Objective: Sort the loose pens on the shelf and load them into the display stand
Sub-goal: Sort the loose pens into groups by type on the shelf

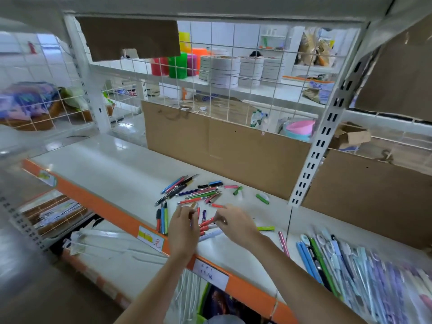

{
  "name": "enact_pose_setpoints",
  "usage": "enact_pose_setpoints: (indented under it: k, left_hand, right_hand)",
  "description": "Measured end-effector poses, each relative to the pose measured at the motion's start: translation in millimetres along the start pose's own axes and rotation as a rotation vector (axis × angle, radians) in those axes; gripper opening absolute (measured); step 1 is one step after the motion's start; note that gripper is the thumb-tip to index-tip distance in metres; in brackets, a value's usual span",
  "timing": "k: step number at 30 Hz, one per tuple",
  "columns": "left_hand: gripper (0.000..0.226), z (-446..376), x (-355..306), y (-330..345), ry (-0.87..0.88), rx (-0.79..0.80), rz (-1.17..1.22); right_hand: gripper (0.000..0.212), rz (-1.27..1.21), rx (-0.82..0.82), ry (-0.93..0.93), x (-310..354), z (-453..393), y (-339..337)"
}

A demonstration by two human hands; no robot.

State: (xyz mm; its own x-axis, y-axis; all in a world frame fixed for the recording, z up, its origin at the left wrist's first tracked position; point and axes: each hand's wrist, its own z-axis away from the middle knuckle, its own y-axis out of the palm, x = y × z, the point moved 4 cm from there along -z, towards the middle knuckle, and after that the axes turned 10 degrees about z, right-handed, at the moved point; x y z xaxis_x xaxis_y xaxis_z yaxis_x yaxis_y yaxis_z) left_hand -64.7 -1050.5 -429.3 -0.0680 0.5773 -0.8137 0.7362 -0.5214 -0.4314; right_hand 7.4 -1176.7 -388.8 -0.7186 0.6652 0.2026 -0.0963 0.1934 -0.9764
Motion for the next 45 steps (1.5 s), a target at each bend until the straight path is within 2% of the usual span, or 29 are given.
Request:
enact_pose_setpoints:
  k: [3,7,10,12,16,19,21,26,29,31,34,38,45]
  left_hand:
    - [0.010,-0.3,0.7,-2.0,-0.014,-0.025,0.008]
    - [0.012,-2.2,4.7,0.3,-0.007,0.043,-0.022]
    - [0.010,-3.7,7.6,4.5,-0.001,0.126,-0.086]
    - [0.011,-3.8,4.6,7.5,0.024,0.212,-0.116]
    - [0.014,-3.6,1.0,10.9,0.058,0.303,-0.136]
    - [0.019,-5.0,0.4,11.0,0.032,0.309,-0.147]
    - [0.022,-6.8,0.5,12.4,0.039,0.330,-0.219]
    - [0.027,-7.3,-3.1,15.7,0.013,0.346,-0.249]
    - [0.019,-4.6,-11.4,9.1,0.009,0.300,-0.226]
    - [0.015,-0.1,-20.4,4.9,0.052,0.279,-0.112]
    - [0.011,19.0,-41.0,3.4,0.004,0.375,0.109]
    - [0.005,43.4,-66.8,8.8,0.049,0.483,0.200]
    - [0.006,52.9,-78.0,13.7,0.055,0.522,0.209]
  right_hand:
    - [0.022,0.088,0.096,-0.104,26.4,-17.3,24.4]
    - [0.024,0.165,0.136,-0.141,32.3,-22.4,32.4]
    - [0.015,0.164,0.224,-0.106,28.6,-26.7,31.6]
    - [0.017,0.175,0.272,-0.080,26.4,-27.9,29.2]
    - [0.020,0.153,0.214,-0.013,15.4,-16.5,16.4]
    - [0.006,0.009,0.108,0.094,-5.2,7.7,7.1]
    - [0.010,-0.134,0.077,0.199,-20.7,29.9,4.6]
    - [0.006,-0.603,0.004,0.481,-52.8,87.1,7.0]
    - [0.005,-0.967,-0.091,0.621,-65.8,111.7,6.9]
    - [0.005,-1.213,-0.169,0.646,-67.8,122.2,0.6]
    - [0.006,-1.484,-0.259,0.651,-65.7,129.3,-8.8]
    - [0.008,-1.596,-0.304,0.611,-61.4,131.0,-16.3]
    - [0.007,-1.629,-0.489,0.581,-69.6,132.5,-28.7]
